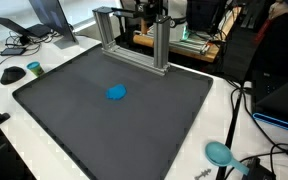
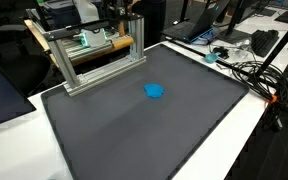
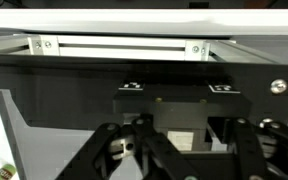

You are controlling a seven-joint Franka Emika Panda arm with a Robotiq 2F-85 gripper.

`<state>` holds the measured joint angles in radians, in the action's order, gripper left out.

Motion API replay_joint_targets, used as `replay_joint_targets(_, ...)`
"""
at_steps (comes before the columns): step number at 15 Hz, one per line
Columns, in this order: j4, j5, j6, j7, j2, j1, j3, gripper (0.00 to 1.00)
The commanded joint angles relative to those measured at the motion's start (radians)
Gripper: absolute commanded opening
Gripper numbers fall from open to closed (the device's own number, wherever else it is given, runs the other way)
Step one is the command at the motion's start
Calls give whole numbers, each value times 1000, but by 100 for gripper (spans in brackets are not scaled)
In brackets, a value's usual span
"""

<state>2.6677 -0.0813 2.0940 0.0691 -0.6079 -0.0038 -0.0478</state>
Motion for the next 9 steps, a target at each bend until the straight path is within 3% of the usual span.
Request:
replay_joint_targets(1, 43, 19, 32, -57, -49, 23, 24, 94)
replay_joint_targets(3, 41, 10, 23, -55, -53, 16, 21, 100)
replay_joint_targets(9, 22, -64, 30, -16, -68, -15, -18, 100)
